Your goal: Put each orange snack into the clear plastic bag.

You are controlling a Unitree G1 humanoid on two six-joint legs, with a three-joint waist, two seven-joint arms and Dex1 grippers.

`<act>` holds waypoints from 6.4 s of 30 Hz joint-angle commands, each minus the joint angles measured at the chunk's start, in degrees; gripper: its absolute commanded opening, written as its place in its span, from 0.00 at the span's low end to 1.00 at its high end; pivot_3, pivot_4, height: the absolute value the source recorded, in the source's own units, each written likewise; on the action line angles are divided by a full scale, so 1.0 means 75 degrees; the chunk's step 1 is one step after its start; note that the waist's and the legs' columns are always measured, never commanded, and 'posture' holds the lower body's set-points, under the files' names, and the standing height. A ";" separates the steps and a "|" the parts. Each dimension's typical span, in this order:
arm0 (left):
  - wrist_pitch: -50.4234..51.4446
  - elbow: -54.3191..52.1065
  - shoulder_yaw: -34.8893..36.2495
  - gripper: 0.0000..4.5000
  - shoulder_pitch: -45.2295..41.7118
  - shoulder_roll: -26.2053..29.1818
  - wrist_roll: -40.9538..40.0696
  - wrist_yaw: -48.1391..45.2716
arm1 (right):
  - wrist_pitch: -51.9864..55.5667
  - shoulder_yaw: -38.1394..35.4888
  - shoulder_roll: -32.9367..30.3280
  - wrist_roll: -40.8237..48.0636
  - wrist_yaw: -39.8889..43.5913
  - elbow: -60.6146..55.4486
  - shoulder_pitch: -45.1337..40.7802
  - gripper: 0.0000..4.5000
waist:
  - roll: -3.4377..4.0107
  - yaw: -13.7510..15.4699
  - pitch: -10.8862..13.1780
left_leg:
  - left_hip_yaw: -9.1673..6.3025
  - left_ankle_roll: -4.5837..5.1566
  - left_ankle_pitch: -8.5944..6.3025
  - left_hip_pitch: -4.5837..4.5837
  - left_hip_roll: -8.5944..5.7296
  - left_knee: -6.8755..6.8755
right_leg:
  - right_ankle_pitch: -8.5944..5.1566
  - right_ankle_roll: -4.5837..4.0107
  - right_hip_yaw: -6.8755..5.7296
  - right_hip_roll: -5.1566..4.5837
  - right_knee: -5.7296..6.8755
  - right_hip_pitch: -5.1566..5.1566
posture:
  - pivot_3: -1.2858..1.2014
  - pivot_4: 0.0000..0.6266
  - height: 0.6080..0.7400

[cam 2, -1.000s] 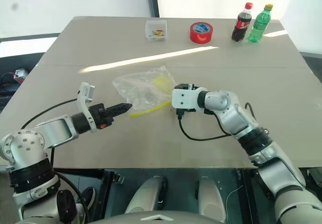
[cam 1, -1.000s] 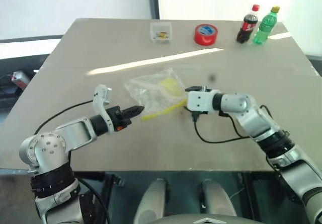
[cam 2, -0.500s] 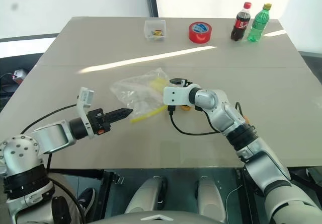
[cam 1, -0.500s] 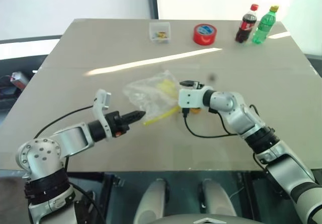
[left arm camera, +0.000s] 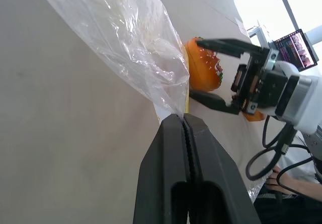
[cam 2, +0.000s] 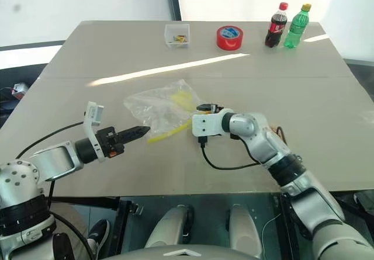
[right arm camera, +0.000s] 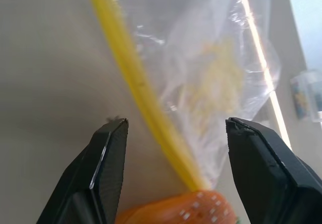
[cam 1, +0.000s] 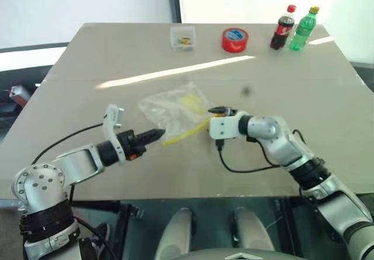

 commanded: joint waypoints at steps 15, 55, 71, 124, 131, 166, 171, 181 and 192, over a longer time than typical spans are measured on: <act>-0.0593 -0.0311 -0.0313 0.00 0.0454 0.0433 -0.0342 -0.0259 | -0.0428 -0.0263 0.0155 -0.0089 -0.0551 0.0233 -0.0361 0.02 | 0.0000 0.0019 0.0000 | -0.0002 0.0000 0.0000 -0.0003 0.0000 -0.0006 | 0.0000 -0.0001 -0.0002 -0.0005 -0.0002 -0.0003 | 0.52 0.24 1.00; -0.6718 -0.1009 -0.5450 0.49 -0.1265 0.1138 0.9091 -0.0980 | 0.0958 -0.0507 0.0801 -0.0992 -0.1859 0.1853 -0.2148 0.00 | -0.0002 -0.0023 0.0006 | 0.0070 -0.0003 0.0004 -0.0034 -0.0001 -0.0095 | 0.0002 -0.0003 0.0061 0.0011 0.0001 -0.0098 | 0.52 0.24 1.00; -0.7344 -0.0602 -0.5702 0.49 -0.1157 0.0825 0.9870 -0.1708 | 0.1127 -0.0488 0.0803 -0.0978 -0.1742 0.1571 -0.2034 0.00 | -0.0002 -0.0026 0.0006 | 0.0069 -0.0013 0.0010 -0.0034 0.0000 -0.0094 | 0.0002 -0.0003 0.0061 0.0013 0.0004 -0.0099 | 0.52 0.24 1.00; -0.7656 -0.0294 -0.5364 0.00 -0.1440 -0.0293 1.0048 -0.2272 | -0.0460 -0.0102 0.1107 0.0183 -0.1279 0.3037 -0.2277 0.01 | -0.0002 -0.0021 0.0004 | 0.0065 0.0000 0.0003 -0.0030 -0.0001 -0.0021 | 0.0002 -0.0002 0.0060 0.0017 0.0077 -0.0096 | 0.52 0.24 1.00; -0.7760 -0.0182 -0.5365 0.00 -0.1483 -0.0259 1.0104 -0.2343 | -0.2442 0.0499 0.0596 -0.1015 -0.2236 0.4117 -0.2943 0.63 | -0.0003 -0.0038 0.0004 | 0.0064 -0.0002 0.0004 -0.0030 0.0001 -0.0020 | 0.0002 -0.0003 0.0061 0.0018 0.0079 -0.0097 | 0.52 0.24 1.00; -0.8657 0.1415 -0.4949 0.00 -0.1766 -0.0351 0.9964 -0.2236 | 0.9270 -0.2416 0.1096 0.3474 -0.1810 -0.5171 0.1604 0.98 | -0.0004 -0.0002 0.0000 | 0.0054 0.0002 0.0002 -0.0016 0.0003 0.0016 | 0.0000 -0.0001 0.0053 0.0018 0.0112 -0.0078 | 0.52 0.24 1.00; -0.8675 0.1410 -0.4958 0.00 -0.1767 -0.0342 0.9996 -0.2279 | 0.8678 -0.2348 0.1537 0.3366 -0.2509 -0.4127 0.1588 0.98 | -0.0004 0.0001 0.0001 | 0.0054 0.0002 0.0002 -0.0017 0.0003 0.0015 | 0.0000 -0.0002 0.0052 0.0018 0.0110 -0.0078 | 0.52 0.24 1.00; -0.8519 0.1096 -0.4869 0.00 -0.1391 -0.0280 1.0043 -0.2214 | 0.7686 -0.2411 0.1755 0.3539 -0.2825 -0.3202 0.1217 0.58 | -0.0004 -0.0014 0.0001 | 0.0052 0.0002 0.0002 -0.0017 0.0004 0.0011 | 0.0000 -0.0002 0.0052 0.0020 0.0111 -0.0080 | 0.52 0.24 1.00; -0.8609 0.1049 -0.4936 0.00 -0.1290 -0.0468 0.9914 -0.2157 | 0.6673 -0.1600 0.0727 0.3280 -0.2192 -0.3069 0.0964 0.04 | -0.0003 -0.0013 0.0002 | 0.0055 0.0002 0.0002 -0.0017 0.0002 0.0011 | 0.0000 -0.0001 0.0053 0.0018 0.0107 -0.0080 | 0.52 0.24 1.00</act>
